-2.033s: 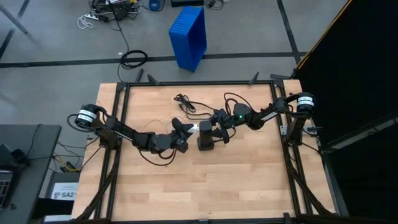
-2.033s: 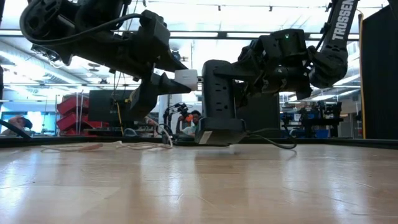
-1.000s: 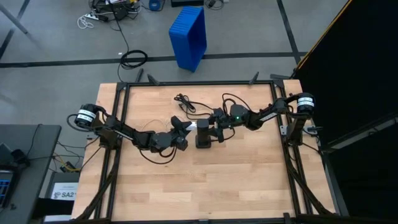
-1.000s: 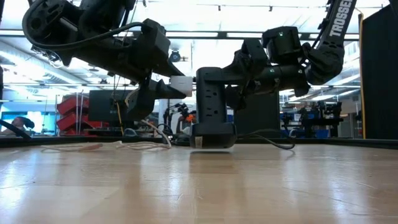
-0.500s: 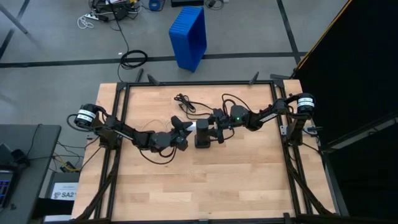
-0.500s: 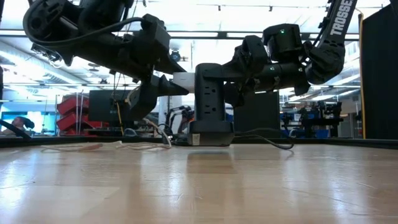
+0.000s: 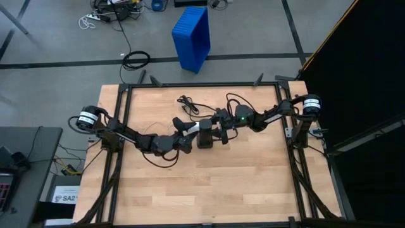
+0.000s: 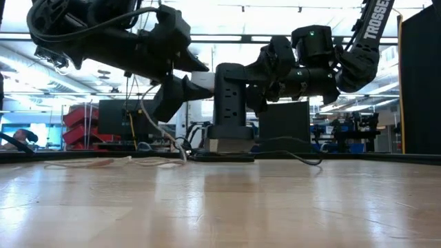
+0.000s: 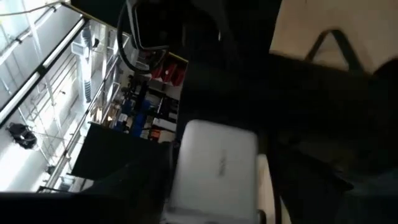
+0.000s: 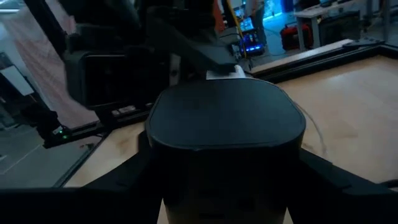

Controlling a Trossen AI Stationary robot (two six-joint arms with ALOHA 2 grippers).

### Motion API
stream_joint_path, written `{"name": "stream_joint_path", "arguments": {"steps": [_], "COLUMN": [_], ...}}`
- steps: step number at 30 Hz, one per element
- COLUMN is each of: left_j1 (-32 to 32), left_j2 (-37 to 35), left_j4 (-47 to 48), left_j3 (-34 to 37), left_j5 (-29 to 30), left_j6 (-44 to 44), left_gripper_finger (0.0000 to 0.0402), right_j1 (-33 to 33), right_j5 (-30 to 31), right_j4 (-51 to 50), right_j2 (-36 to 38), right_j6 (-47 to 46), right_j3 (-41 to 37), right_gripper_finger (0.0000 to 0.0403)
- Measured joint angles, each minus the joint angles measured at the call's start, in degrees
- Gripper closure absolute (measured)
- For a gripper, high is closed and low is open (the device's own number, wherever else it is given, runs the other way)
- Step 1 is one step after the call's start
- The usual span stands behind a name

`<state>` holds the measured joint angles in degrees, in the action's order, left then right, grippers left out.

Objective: Plug in charger
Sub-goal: Insert the charger adapter into the black outlet

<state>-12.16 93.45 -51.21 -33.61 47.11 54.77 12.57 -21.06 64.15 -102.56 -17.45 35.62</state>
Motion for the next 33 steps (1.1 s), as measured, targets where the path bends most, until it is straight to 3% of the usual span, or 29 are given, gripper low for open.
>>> {"name": "stream_joint_path", "arguments": {"steps": [8,17,24,33], "left_j1": [-0.66,0.26,4.04,4.66], "left_j2": [-0.44,-9.17,-18.38,-19.35], "left_j4": [-0.23,0.21,-2.13,-3.29], "left_j3": [0.14,4.92,12.36,13.58], "left_j5": [1.16,-6.25,-16.5,-18.48], "left_j6": [-3.49,-13.82,-25.84,-26.96], "left_gripper_finger": [0.0137,0.0185,0.0215,0.024], "right_j1": [1.43,0.7,0.6,0.65], "right_j5": [-1.07,-1.58,0.23,4.12], "right_j4": [-2.22,-3.81,-7.77,-7.73], "right_j2": [0.07,0.09,0.22,0.36], "right_j6": [7.64,20.28,20.62,17.17], "right_j3": [-0.16,-0.24,-0.27,-1.3], "right_gripper_finger": [0.0176,0.0176,0.0176,0.0176]}}
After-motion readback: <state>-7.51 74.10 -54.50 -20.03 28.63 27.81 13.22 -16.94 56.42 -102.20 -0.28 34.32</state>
